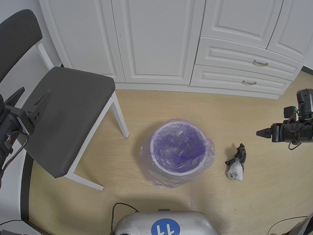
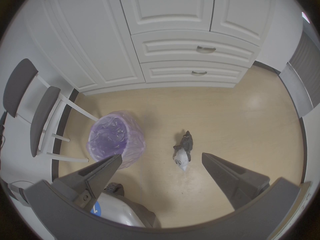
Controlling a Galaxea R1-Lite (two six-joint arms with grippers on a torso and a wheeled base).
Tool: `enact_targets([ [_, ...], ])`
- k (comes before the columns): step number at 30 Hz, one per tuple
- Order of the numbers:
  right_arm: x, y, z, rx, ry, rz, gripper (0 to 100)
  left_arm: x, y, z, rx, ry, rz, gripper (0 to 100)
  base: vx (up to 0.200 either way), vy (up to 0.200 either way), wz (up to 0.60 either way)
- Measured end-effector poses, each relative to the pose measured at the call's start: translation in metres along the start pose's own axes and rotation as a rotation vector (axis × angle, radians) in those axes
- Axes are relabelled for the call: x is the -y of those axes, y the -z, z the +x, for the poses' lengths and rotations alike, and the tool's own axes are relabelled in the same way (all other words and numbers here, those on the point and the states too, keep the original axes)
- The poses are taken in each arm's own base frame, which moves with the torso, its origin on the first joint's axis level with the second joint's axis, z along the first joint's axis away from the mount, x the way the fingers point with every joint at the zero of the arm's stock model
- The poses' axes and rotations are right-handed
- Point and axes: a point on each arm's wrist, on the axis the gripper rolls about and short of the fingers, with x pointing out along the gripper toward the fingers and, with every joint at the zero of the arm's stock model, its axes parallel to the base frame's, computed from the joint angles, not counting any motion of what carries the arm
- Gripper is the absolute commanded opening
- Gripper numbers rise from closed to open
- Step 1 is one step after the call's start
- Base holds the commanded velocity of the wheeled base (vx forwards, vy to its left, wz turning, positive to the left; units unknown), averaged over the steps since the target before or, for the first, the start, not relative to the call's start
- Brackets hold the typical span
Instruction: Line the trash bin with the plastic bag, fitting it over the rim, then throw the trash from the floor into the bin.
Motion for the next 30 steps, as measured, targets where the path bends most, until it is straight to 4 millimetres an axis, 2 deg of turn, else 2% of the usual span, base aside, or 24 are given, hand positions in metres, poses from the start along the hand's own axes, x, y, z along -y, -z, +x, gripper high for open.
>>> enact_targets([
  [5, 0.002, -0.017, 0.042, -0.075, -0.012, -0.013, 100, 0.001, 0.006, 0.002, -0.082, 0.005, 0.0, 100, 0.0, 0.0, 0.0],
  [10, 0.005, -0.019, 0.085, -0.15, -0.017, -0.052, 100, 0.002, 0.013, 0.005, -0.146, 0.006, 0.005, 100, 0.0, 0.0, 0.0],
  [19, 0.021, -0.002, 0.173, -0.287, 0.0, -0.044, 100, 0.003, 0.018, 0.009, -0.184, 0.012, 0.009, 100, 0.0, 0.0, 0.0],
  [25, 0.031, 0.017, 0.222, -0.359, 0.018, -0.03, 100, 0.004, 0.022, 0.012, -0.201, 0.014, 0.01, 100, 0.0, 0.0, 0.0],
  [30, 0.049, 0.035, 0.251, -0.408, 0.047, -0.011, 100, 0.004, 0.025, 0.014, -0.214, 0.015, 0.011, 100, 0.0, 0.0, 0.0],
])
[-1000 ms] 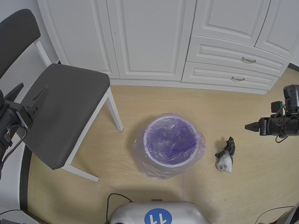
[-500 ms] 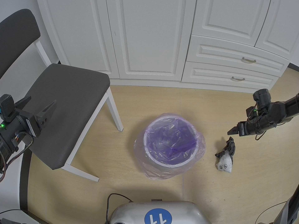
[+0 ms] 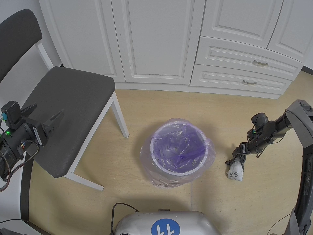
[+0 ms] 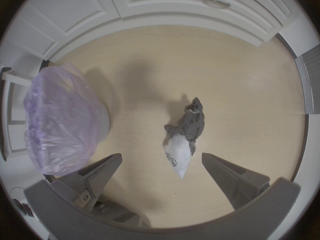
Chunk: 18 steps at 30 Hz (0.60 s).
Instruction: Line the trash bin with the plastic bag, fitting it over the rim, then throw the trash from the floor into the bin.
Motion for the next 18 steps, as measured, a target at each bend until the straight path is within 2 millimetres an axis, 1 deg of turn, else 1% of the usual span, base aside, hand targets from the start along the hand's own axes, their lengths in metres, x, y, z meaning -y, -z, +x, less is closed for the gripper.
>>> enact_targets([
  [7, 0.019, 0.005, 0.042, -0.044, 0.037, 0.035, 100, 0.0, 0.003, 0.004, -0.015, 0.0, -0.002, 100, 0.0, 0.0, 0.0],
  [10, 0.026, 0.002, 0.055, -0.055, 0.04, 0.051, 100, 0.0, 0.003, 0.006, -0.018, -0.002, -0.005, 100, 0.0, 0.0, 0.0],
  [13, 0.03, -0.006, 0.063, -0.042, 0.035, 0.072, 100, 0.0, 0.003, 0.007, -0.021, -0.003, -0.006, 100, 0.0, 0.0, 0.0],
  [16, 0.034, -0.022, 0.071, 0.008, 0.033, 0.106, 100, 0.0, 0.004, 0.008, -0.024, -0.004, -0.007, 100, 0.0, 0.0, 0.0],
  [18, 0.037, -0.029, 0.079, 0.031, 0.037, 0.131, 100, 0.0, 0.004, 0.008, -0.025, -0.005, -0.007, 100, 0.0, 0.0, 0.0],
])
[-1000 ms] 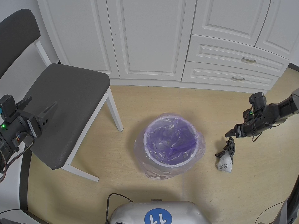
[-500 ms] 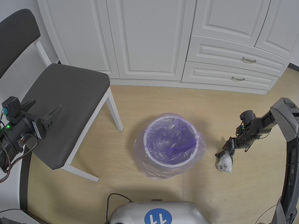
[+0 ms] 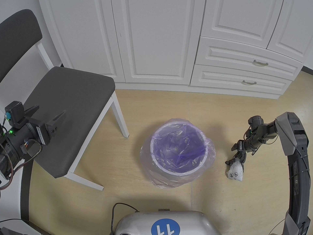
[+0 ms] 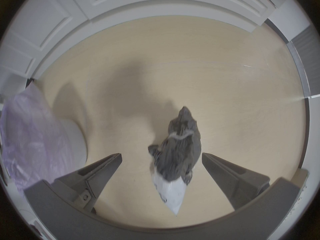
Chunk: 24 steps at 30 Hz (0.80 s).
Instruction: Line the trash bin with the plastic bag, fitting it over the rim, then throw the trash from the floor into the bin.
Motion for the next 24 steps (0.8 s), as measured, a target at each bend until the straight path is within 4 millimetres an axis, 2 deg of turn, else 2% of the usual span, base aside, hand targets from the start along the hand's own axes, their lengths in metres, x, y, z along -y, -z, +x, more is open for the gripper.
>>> enact_targets([
  [3, 0.003, 0.003, 0.021, -0.015, 0.008, 0.018, 100, 0.0, 0.0, 0.001, 0.0, -0.001, 0.0, 100, 0.0, 0.0, 0.0],
  [9, 0.006, 0.029, 0.054, -0.134, 0.022, 0.013, 100, 0.0, 0.0, 0.002, -0.001, -0.003, 0.0, 100, 0.0, 0.0, 0.0],
  [15, 0.0, 0.041, 0.067, -0.168, 0.019, 0.016, 100, 0.0, 0.001, 0.003, -0.009, -0.002, 0.0, 100, 0.0, 0.0, 0.0],
  [23, 0.0, 0.047, 0.073, -0.185, 0.018, 0.017, 100, -0.001, 0.003, 0.009, 0.004, -0.008, 0.002, 100, 0.0, 0.0, 0.0],
  [24, 0.0, 0.047, 0.073, -0.186, 0.018, 0.018, 0, -0.001, 0.003, 0.01, 0.006, -0.009, 0.002, 100, 0.0, 0.0, 0.0],
])
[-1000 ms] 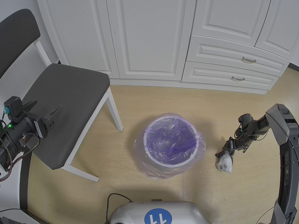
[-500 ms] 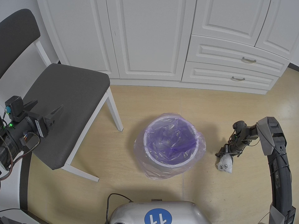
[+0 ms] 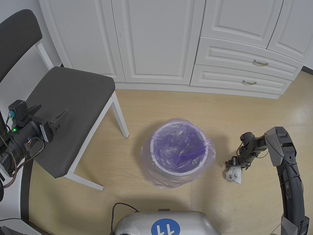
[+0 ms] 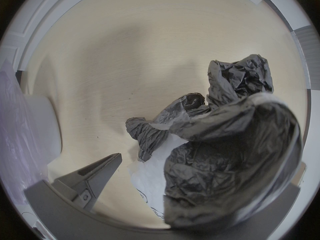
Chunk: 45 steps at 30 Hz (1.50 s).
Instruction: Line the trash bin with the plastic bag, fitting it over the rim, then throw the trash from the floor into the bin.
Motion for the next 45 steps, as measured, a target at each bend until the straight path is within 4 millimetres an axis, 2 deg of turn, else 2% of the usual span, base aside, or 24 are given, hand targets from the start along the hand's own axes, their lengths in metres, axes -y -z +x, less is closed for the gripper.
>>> enact_targets([
  [9, 0.0, 0.0, 0.001, 0.003, 0.0, 0.0, 0, 0.001, 0.012, 0.008, -0.037, -0.028, 0.015, 100, 0.0, 0.0, 0.0],
  [22, 0.0, -0.004, -0.001, 0.034, 0.014, 0.025, 0, 0.003, 0.018, 0.011, -0.066, -0.024, 0.017, 100, 0.0, 0.0, 0.0],
  [28, -0.007, -0.02, -0.007, 0.187, 0.036, 0.232, 0, 0.002, 0.018, 0.011, -0.064, -0.024, 0.017, 100, 0.0, 0.0, 0.0],
  [33, -0.017, -0.036, -0.02, 0.362, -0.017, 0.408, 0, 0.002, 0.015, 0.008, -0.053, -0.024, 0.015, 100, 0.0, 0.0, 0.0],
  [45, -0.027, -0.029, -0.05, 0.591, -0.157, 0.541, 0, -0.001, 0.002, -0.003, 0.014, -0.033, 0.005, 100, 0.0, 0.0, 0.0],
])
